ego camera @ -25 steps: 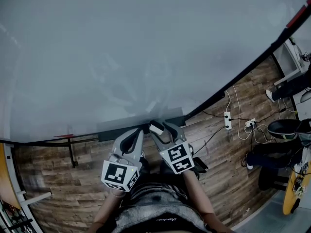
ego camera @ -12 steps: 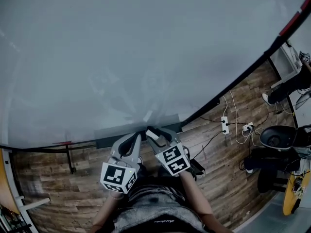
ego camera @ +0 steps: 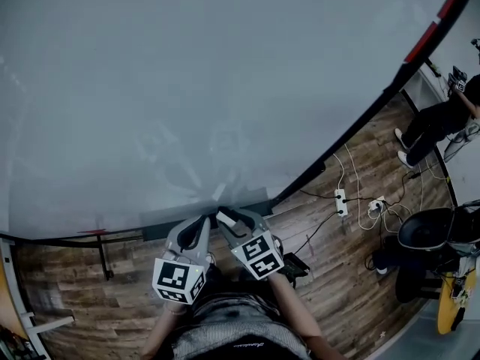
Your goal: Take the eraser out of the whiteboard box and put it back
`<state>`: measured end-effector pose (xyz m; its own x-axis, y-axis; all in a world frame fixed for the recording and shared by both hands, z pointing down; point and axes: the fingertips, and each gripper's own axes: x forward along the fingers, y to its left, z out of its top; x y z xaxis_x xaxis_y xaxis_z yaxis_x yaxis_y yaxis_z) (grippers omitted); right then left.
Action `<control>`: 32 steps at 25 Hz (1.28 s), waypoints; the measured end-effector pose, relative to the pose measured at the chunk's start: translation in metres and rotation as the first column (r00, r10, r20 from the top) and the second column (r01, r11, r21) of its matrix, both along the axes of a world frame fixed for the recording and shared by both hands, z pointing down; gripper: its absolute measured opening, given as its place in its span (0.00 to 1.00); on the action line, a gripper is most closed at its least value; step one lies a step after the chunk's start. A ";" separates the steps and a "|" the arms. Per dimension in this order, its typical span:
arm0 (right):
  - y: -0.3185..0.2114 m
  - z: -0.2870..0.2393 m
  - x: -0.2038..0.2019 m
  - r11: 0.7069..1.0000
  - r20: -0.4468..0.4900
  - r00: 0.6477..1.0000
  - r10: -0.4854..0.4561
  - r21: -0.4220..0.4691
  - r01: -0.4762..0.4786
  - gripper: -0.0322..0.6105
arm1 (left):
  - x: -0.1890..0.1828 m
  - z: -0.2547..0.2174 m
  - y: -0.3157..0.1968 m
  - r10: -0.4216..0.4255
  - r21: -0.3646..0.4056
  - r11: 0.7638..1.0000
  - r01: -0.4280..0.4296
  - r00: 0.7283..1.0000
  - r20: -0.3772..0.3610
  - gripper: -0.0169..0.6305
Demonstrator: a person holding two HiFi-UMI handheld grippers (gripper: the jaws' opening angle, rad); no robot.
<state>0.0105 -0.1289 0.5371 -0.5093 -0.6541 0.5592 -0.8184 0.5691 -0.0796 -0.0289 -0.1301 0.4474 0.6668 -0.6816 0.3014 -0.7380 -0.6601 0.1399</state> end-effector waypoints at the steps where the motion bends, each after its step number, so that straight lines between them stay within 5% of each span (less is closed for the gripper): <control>1: 0.000 0.000 0.000 1.000 0.000 1.000 0.000 0.004 0.000 0.32 | 0.000 0.001 0.000 -0.001 -0.003 1.000 0.001 1.000 -0.002 0.03; 15: 0.002 -0.002 0.000 0.999 0.025 1.000 0.018 0.033 -0.019 0.30 | -0.008 0.012 0.011 -0.034 -0.081 0.996 0.030 0.998 -0.049 0.03; 32: 0.008 -0.024 -0.001 0.998 0.023 1.000 -0.005 0.068 0.003 0.30 | -0.016 0.016 0.024 -0.030 -0.089 0.996 0.025 0.998 -0.050 0.03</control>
<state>0.0093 -0.1206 0.5132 -0.5242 -0.6881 0.5017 -0.8144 0.5773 -0.0592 -0.0452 -0.1065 0.4634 0.6643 -0.6722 0.3268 -0.7460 -0.6231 0.2348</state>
